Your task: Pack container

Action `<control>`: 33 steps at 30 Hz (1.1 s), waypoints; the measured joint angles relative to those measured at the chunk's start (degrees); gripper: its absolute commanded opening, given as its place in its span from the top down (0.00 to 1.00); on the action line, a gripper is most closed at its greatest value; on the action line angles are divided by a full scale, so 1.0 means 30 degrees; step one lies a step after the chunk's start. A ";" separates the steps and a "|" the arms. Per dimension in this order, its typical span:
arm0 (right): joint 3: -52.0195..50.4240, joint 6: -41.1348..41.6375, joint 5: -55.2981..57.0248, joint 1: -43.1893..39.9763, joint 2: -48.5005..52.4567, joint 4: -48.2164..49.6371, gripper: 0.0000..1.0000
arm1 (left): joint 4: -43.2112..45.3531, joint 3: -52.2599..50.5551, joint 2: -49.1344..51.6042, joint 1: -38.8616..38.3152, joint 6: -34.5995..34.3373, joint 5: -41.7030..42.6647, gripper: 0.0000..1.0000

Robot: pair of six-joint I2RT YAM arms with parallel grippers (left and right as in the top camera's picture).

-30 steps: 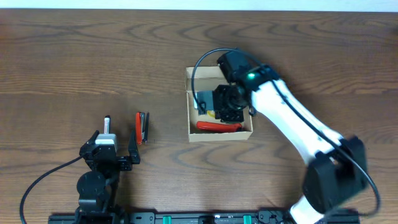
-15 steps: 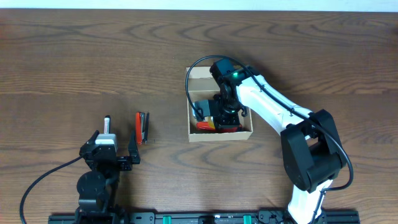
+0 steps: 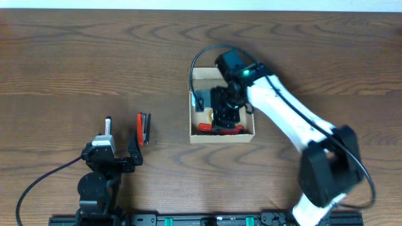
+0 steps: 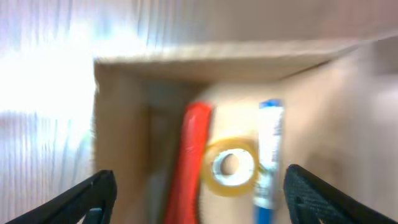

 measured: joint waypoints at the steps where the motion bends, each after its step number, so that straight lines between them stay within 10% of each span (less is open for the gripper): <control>1: 0.0364 0.0474 -0.0299 -0.0160 -0.0976 0.0058 0.05 | -0.0663 0.0197 0.0022 0.0000 -0.0313 0.0153 0.05; 7: 0.1078 0.3876 -0.0969 -0.1566 -0.4539 0.0248 0.01 | -0.3869 0.4546 0.3708 0.0000 -0.1370 0.0503 0.05; 21: 0.1166 0.9675 -0.1093 -0.9384 -0.5931 -0.0029 0.01 | -1.5591 2.2964 2.6250 -0.0015 0.0204 0.0714 0.05; 33: 0.1129 1.0127 0.0423 -1.2611 -0.5807 -0.0299 0.01 | -1.5263 2.3496 3.1489 -0.0015 0.1647 0.1851 0.05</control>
